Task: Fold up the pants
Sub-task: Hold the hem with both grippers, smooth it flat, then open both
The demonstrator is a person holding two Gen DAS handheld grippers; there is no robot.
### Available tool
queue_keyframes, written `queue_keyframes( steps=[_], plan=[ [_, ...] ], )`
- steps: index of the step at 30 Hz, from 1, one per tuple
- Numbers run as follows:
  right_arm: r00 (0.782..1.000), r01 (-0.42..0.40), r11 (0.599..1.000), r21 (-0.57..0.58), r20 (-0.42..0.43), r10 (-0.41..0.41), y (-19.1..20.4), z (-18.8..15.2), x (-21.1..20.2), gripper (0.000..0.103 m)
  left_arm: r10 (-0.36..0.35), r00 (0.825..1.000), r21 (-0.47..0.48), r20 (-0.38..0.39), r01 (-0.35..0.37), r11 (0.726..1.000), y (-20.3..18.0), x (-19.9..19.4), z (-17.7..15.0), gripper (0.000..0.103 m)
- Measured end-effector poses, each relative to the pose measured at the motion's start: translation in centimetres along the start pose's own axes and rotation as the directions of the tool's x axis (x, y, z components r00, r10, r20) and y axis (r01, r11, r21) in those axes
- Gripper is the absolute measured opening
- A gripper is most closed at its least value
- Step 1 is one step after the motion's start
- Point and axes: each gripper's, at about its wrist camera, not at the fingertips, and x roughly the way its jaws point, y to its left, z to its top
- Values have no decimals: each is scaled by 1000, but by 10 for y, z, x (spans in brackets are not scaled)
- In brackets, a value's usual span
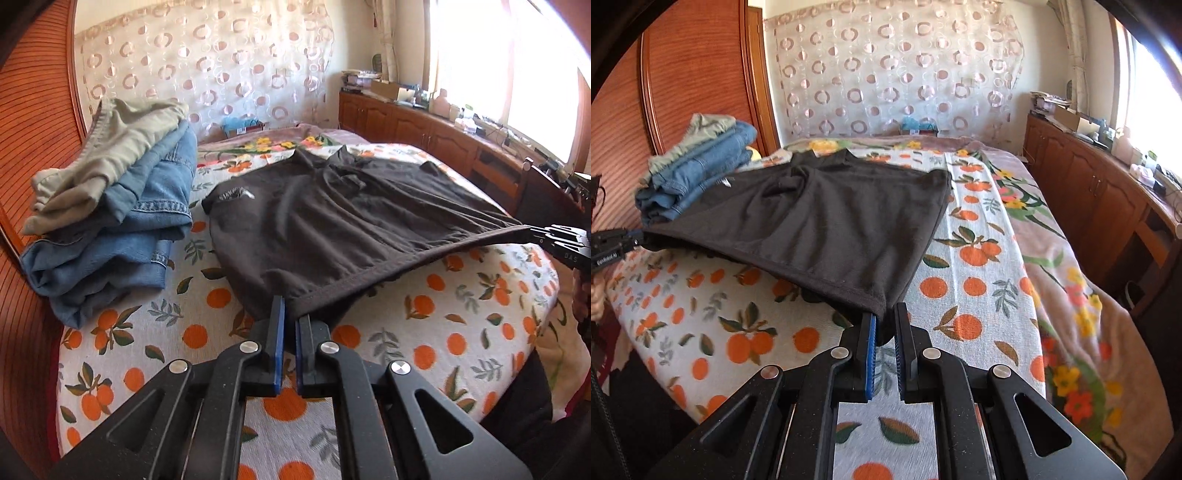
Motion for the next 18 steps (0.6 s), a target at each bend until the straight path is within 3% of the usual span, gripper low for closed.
queue_keyframes(
  steps=[9, 18],
  plan=[
    [999, -21, 1000, 19, 40, 20, 7, -9, -34, 8, -14, 999, -2, 41, 14, 1000, -3, -44, -15, 5],
    [999, -17, 998, 57, -32, 19, 5, -33, -17, 8, -38, 999, -12, -16, 37, 999, -12, -29, -33, 7]
  ],
)
